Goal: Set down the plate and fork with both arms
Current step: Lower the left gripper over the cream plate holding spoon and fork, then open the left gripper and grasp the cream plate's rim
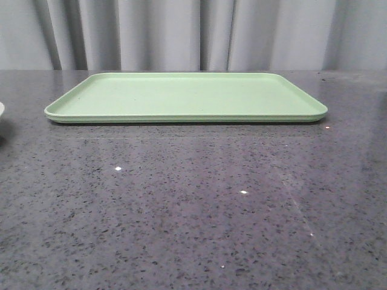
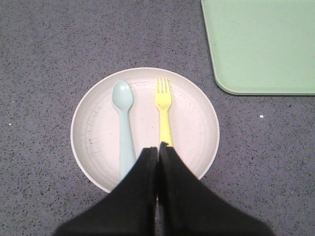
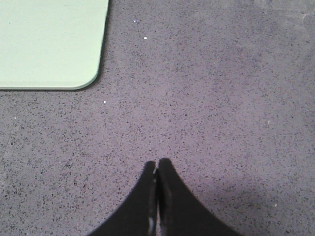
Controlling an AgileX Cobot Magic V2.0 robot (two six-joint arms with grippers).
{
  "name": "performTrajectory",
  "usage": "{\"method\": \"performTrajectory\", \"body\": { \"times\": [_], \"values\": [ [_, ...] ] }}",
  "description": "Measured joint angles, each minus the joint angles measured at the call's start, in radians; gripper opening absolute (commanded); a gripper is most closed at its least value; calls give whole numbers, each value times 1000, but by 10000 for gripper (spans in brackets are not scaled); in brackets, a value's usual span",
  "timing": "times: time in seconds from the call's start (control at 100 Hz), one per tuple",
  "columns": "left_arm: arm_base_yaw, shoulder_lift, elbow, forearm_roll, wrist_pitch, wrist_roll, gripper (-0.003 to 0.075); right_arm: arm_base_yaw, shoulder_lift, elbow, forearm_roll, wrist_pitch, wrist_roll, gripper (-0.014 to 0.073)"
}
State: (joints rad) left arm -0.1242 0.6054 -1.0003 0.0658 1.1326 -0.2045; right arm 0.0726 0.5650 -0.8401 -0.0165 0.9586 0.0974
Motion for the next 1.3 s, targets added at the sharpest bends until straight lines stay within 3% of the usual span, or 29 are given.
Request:
{"method": "performTrajectory", "body": {
  "times": [0.07,0.18,0.29,0.38,0.49,0.58,0.94,1.3],
  "values": [
    [0,0,0,0,3,0,82,0,0,0,0,0,0,-94],
    [0,0,0,-4,4,0,298,0,0,0,0,0,0,-7],
    [0,0,0,-9,5,0,555,0,0,0,0,0,0,138],
    [0,0,0,-10,5,0,645,0,0,0,0,0,0,286],
    [0,0,0,-10,-2,0,630,0,0,0,0,0,0,451],
    [0,0,0,-10,-18,0,613,0,0,0,0,-2,0,508],
    [0,0,0,-10,-75,0,512,0,0,0,0,-7,0,511],
    [0,7,0,90,-116,-5,512,0,0,0,0,-9,0,511]
  ]
}}
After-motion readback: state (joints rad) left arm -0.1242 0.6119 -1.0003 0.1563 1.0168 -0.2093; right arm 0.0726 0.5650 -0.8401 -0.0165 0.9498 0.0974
